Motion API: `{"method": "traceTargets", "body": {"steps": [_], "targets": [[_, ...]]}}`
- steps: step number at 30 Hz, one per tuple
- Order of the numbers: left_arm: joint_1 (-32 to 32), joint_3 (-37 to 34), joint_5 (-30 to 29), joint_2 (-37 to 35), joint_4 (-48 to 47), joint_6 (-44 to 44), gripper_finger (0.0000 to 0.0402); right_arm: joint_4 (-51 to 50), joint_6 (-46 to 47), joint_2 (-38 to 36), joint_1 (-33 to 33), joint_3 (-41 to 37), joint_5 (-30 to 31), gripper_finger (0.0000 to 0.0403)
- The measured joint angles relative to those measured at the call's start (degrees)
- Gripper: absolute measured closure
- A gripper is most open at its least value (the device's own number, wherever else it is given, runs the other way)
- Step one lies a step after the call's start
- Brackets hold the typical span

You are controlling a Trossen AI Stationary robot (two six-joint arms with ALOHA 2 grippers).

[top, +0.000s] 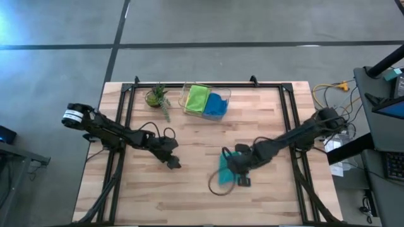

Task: Fold microfiber towels
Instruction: Fold the blue towel

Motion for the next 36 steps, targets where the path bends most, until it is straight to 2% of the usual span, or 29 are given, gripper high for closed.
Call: {"method": "traceTargets", "body": {"steps": [7,12,16,19,22,26,29,32,36], "targets": [[-0.01,-0.04,-0.88,0.00,0.14,0.12,0.0146,1.84,4.74,-2.31,7.06,-6.41,3.68,0.0389],[0.01,-0.04,-1.03,0.03,1.51,-0.01,0.0146,6.61,9.08,-3.41,8.70,-10.24,3.69,0.0356],[-0.01,0.22,-0.48,0.07,11.87,0.54,0.0146,6.82,12.86,-6.58,9.67,-11.50,3.96,0.0313],[0.08,2.88,-1.02,0.80,16.88,6.00,0.0146,6.51,17.67,-10.30,11.28,-12.71,4.29,0.0282],[0.12,8.98,-2.68,4.60,16.54,17.27,0.0146,6.41,23.76,-14.61,13.64,-13.91,7.91,0.0257],[0.79,22.17,-3.19,15.59,15.98,30.67,0.0146,7.72,31.07,-19.54,17.69,-14.85,19.04,0.0237],[2.68,34.18,0.28,25.15,11.54,35.84,0.0146,8.96,36.87,-21.43,19.54,-15.79,26.63,0.0233],[4.58,45.96,4.08,33.55,1.66,39.58,0.0146,9.84,40.78,-21.02,19.76,-16.74,27.70,0.0232],[5.94,59.17,5.47,41.41,-14.66,47.44,0.0146,11.08,43.99,-18.85,20.62,-17.21,27.40,0.0232]]}}
